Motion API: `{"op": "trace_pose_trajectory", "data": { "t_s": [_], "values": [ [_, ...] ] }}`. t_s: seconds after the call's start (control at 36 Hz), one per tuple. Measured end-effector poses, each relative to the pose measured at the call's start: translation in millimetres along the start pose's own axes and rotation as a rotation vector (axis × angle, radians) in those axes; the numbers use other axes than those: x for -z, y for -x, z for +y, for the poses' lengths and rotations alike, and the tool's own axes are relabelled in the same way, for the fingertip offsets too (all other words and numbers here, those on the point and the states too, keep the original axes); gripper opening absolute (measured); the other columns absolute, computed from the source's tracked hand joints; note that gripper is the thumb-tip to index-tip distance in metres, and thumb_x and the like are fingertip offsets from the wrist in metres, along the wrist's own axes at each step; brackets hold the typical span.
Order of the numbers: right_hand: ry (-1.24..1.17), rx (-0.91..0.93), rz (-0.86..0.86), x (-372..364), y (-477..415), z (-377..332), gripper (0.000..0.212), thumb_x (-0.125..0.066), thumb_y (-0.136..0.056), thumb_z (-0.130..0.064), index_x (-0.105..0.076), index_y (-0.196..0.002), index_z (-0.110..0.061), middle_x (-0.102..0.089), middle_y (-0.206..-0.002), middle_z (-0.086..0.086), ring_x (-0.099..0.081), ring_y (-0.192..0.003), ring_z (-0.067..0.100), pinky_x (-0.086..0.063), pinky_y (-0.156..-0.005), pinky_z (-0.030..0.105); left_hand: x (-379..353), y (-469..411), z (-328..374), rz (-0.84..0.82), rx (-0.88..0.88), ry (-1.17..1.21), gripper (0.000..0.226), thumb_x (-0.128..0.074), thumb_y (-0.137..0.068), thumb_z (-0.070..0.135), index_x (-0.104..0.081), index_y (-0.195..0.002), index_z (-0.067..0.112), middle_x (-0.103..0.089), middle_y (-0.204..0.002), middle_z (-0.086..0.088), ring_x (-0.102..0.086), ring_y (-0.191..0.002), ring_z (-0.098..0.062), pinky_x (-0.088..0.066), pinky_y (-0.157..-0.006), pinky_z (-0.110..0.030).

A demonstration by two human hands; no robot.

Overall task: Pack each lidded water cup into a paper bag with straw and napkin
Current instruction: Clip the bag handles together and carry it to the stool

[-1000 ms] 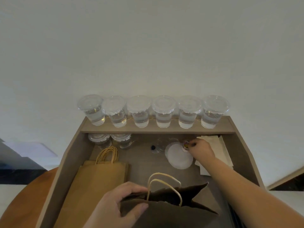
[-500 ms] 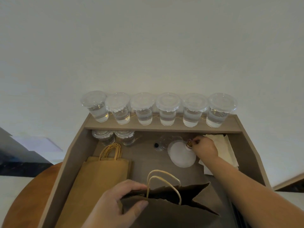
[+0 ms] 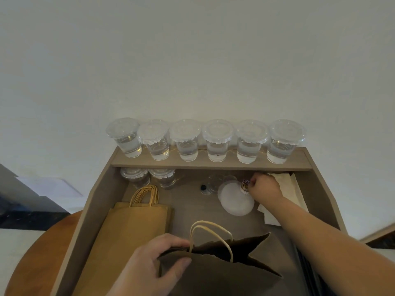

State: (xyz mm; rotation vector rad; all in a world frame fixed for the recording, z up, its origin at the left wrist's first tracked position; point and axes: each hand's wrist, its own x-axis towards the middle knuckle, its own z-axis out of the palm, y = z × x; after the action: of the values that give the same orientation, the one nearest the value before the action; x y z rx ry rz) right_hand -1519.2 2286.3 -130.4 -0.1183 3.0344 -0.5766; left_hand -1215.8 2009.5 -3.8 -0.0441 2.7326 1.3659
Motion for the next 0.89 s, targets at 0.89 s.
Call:
{"op": "trace_pose_trajectory", "data": {
  "t_s": [0.89],
  "values": [
    [-0.045, -0.011, -0.125, 2.4, -2.3, -4.7, 0.023, -0.063, -0.099, -0.026, -0.078, -0.115, -0.027, -0.075, -0.117, 0.003, -0.064, -0.113, 0.029, -0.056, -0.098, 0.039, -9.1, 17.3, 11.2, 0.11, -0.004, -0.06, 0.049, -0.086, -0.085, 0.021, -0.069, -0.113, 0.058, -0.074, -0.105, 0.025, -0.069, -0.104, 0.003, -0.05, -0.089, -0.011]
  ]
}}
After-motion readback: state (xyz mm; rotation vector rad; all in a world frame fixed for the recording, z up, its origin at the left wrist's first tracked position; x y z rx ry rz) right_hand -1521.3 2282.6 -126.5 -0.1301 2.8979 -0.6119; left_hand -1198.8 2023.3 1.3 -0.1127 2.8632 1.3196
